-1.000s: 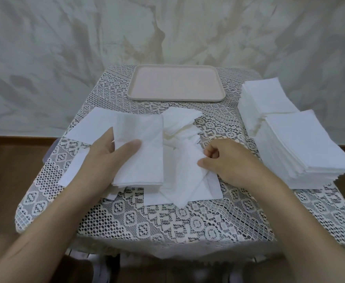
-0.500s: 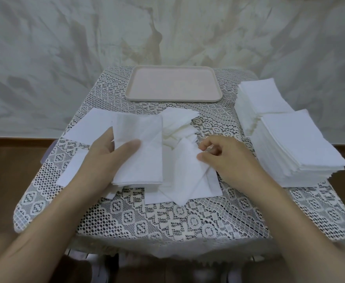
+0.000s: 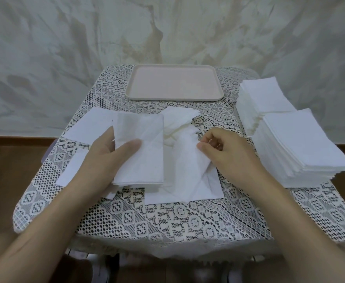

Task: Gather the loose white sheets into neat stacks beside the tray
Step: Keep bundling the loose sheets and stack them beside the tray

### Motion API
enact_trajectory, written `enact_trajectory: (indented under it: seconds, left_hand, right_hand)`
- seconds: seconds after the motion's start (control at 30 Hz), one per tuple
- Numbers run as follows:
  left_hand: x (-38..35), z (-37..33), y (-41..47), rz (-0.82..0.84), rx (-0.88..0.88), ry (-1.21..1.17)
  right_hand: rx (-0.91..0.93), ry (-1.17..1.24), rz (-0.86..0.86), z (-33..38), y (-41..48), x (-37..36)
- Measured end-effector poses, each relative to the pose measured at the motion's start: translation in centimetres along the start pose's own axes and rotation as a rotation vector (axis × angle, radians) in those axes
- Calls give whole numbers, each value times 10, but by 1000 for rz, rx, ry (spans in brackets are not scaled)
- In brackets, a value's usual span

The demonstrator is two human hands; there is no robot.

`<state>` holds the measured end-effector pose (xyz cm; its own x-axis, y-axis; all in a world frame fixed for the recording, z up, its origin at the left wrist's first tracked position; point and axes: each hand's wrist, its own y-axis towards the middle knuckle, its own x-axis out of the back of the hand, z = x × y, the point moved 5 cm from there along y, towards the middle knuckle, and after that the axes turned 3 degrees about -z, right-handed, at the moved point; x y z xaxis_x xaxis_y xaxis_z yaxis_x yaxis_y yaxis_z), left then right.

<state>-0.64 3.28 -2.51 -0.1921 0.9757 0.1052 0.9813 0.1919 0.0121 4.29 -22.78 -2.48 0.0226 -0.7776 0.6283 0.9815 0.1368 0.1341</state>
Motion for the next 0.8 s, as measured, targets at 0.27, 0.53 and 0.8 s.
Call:
enact_trajectory:
  seconds: [0.27,0.53,0.8]
  left_hand:
    - [0,4,1,13,20,-14]
    - [-3,-1,-4,32,27,0]
    - [5,-1,-1,-15,50,47]
  right_hand:
    - [-39,2,185,-3,-9,-4]
    - [42,-4,76,-8,0,6]
    - [124,31,214,-1,7,4]
